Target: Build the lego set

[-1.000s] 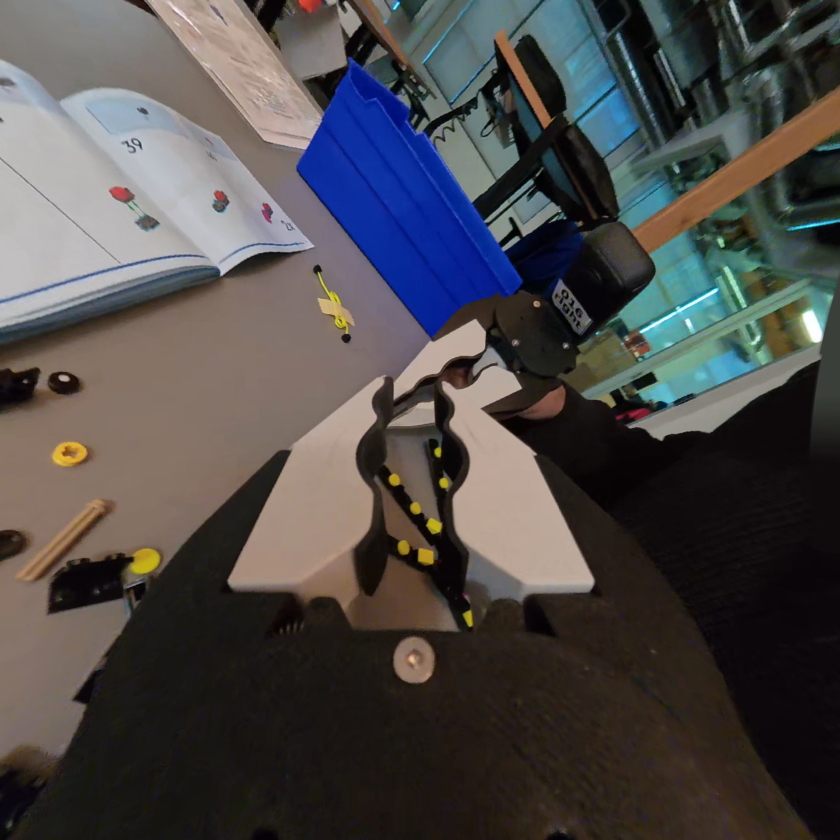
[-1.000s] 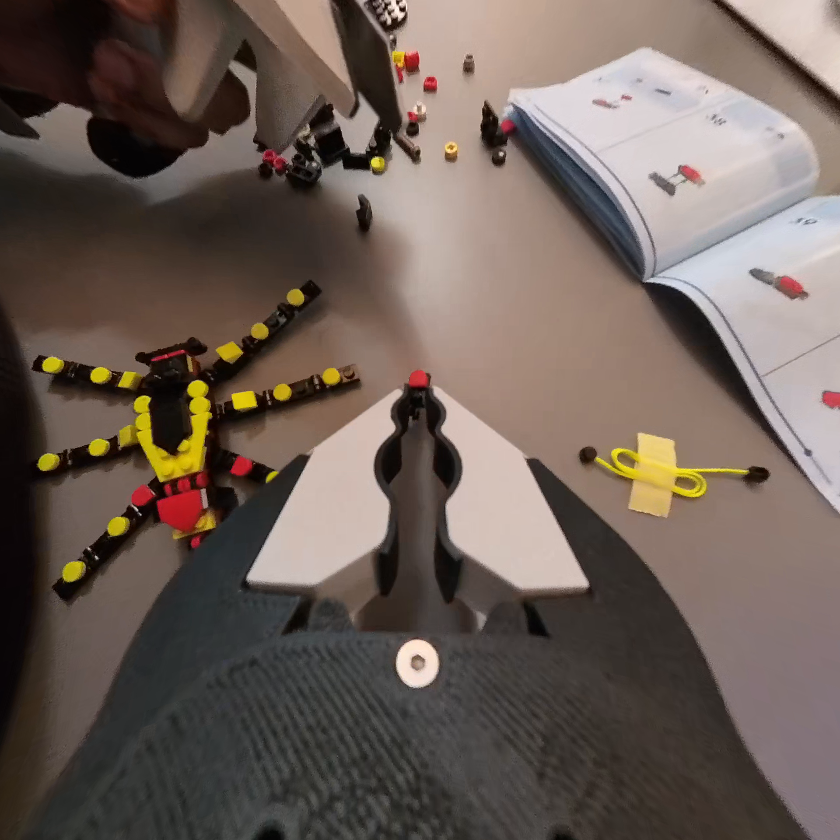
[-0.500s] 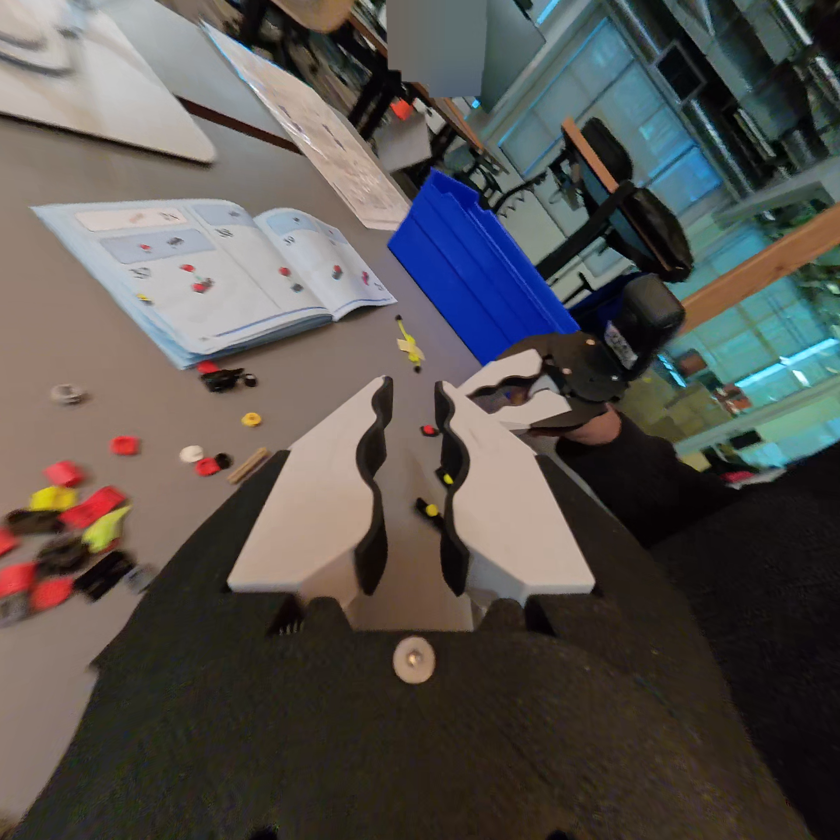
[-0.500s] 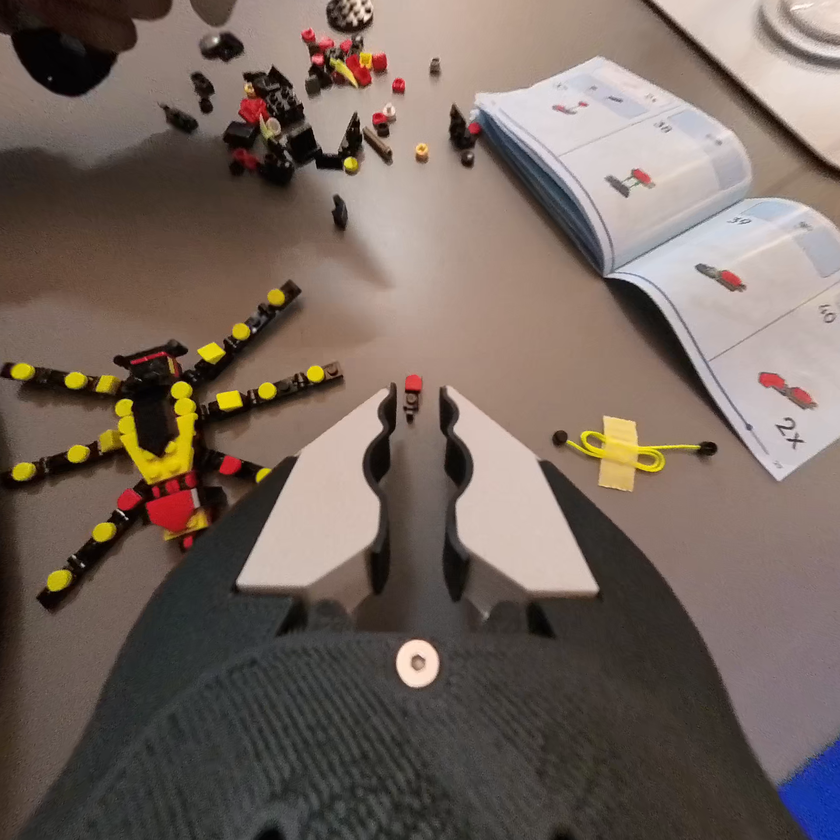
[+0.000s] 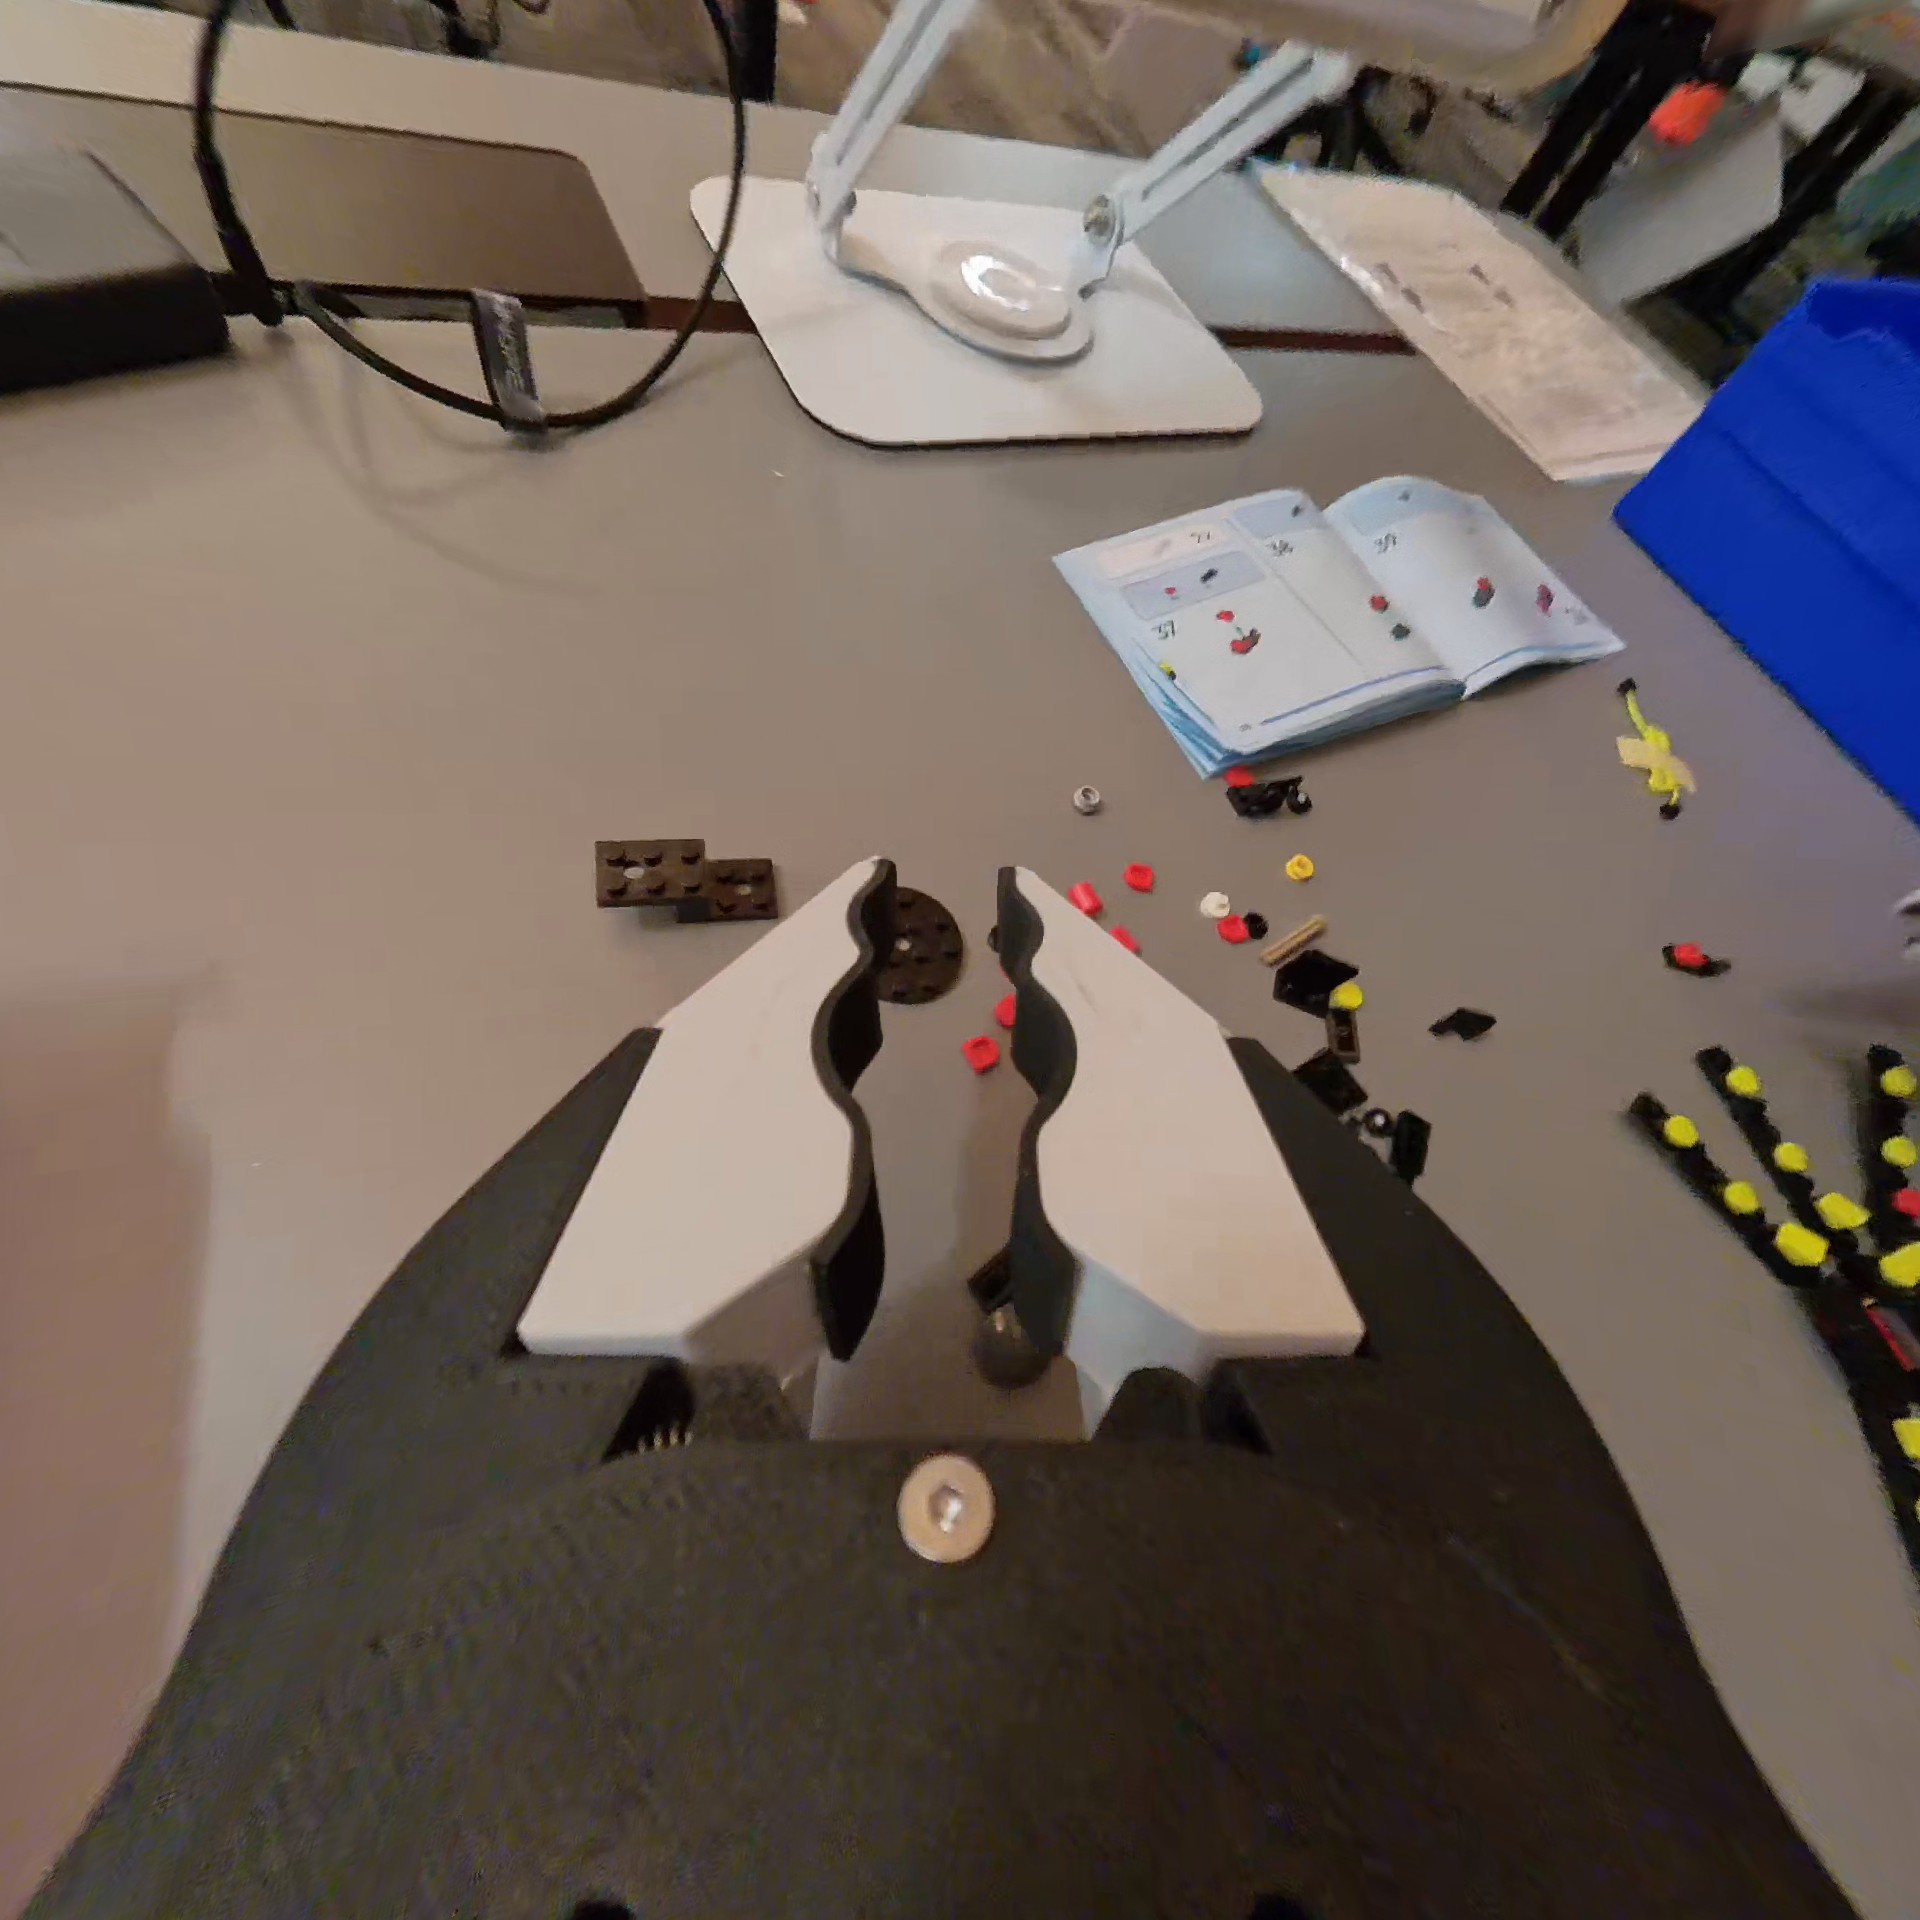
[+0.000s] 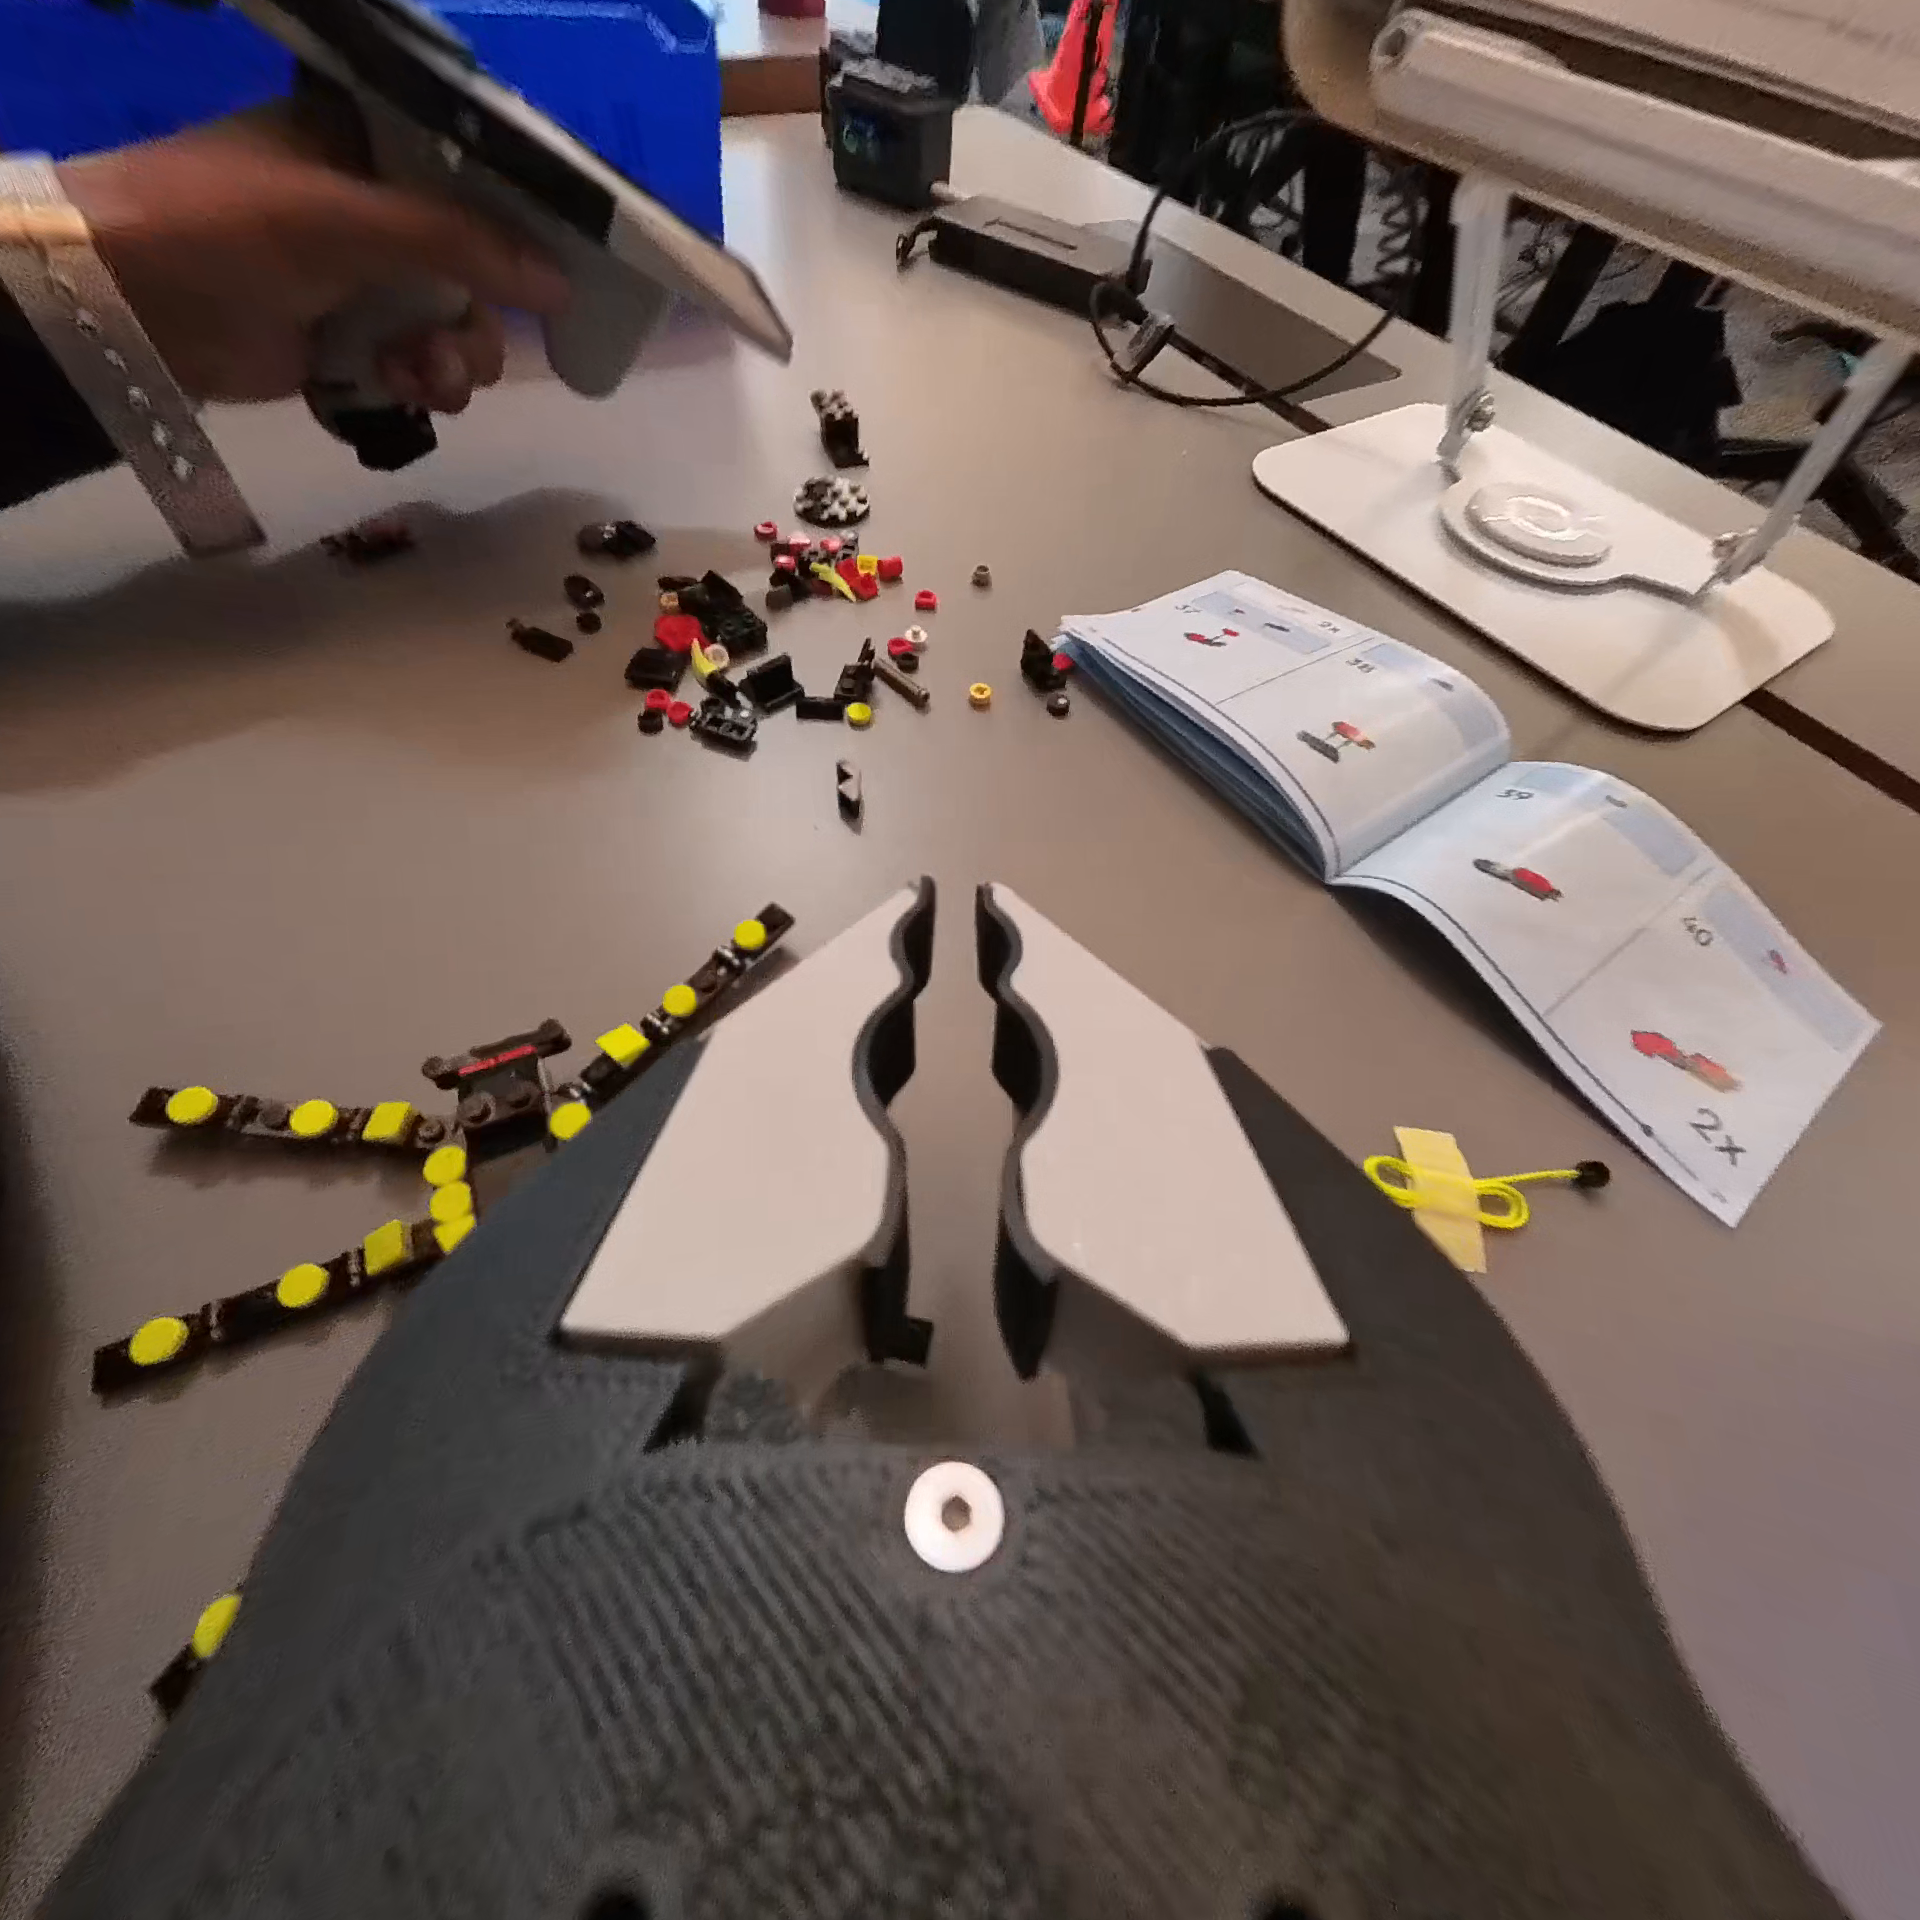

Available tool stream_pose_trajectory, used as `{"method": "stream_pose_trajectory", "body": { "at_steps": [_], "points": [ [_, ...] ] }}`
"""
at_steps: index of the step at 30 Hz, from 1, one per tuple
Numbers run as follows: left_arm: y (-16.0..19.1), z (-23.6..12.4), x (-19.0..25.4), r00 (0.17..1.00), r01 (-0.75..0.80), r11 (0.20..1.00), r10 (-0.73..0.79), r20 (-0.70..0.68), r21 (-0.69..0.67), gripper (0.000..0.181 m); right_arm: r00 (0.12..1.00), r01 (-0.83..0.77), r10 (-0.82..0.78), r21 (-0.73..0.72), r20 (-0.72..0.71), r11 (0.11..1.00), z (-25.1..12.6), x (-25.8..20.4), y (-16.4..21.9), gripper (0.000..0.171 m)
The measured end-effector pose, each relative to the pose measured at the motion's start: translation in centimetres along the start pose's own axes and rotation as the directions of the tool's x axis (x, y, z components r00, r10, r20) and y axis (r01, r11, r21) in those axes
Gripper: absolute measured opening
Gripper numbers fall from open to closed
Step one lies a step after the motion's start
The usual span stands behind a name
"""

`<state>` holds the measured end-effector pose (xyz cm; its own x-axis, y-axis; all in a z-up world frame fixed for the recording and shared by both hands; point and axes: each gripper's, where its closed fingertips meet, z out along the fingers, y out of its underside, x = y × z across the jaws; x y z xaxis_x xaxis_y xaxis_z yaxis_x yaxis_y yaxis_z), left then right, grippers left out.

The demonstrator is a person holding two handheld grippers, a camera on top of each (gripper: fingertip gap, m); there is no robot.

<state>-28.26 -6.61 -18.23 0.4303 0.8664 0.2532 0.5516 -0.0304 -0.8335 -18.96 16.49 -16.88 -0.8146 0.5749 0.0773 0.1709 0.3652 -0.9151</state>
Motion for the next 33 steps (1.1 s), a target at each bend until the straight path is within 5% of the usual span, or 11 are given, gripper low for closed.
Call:
{"method": "stream_pose_trajectory", "body": {
  "at_steps": [7,20,25,28,31,33],
  "points": [
    [2.1,2.0,2.8,0.981,-0.192,0.974,0.189,-0.035,-0.118,0.019,0.999,-0.045,0.044,0.014,0.027,0.999,0.2,-0.1,0.0,0.007],
    [3.7,7.4,5.8,0.979,-0.2,0.906,0.175,-0.101,-0.373,0.01,1.0,-0.019,0.019,0.018,-0.012,1.0,-0.3,0.8,-0.1,0.006],
    [3.9,7.2,5.5,0.975,-0.22,0.9,0.204,-0.085,-0.376,0.006,0.999,-0.05,0.05,0.022,-0.005,0.998,-0.2,1.1,0.0,0.006],
    [2.3,6.5,7.4,0.981,-0.126,0.951,0.078,-0.176,-0.284,0.006,0.999,-0.039,0.04,0.033,-0.012,0.999,-0.3,1.1,-0.2,0.008],
    [-2.0,4.0,12.6,0.817,0.208,0.96,-0.275,-0.506,-0.185,0.005,0.999,0.021,-0.018,0.112,-0.028,0.994,-0.8,0.9,-1.8,0.016],
    [-4.5,1.2,16.3,0.482,0.449,0.838,-0.52,-0.705,-0.31,0.005,0.998,0.063,-0.061,0.224,-0.018,0.973,-1.6,0.1,-3.8,0.015]
  ]
}}
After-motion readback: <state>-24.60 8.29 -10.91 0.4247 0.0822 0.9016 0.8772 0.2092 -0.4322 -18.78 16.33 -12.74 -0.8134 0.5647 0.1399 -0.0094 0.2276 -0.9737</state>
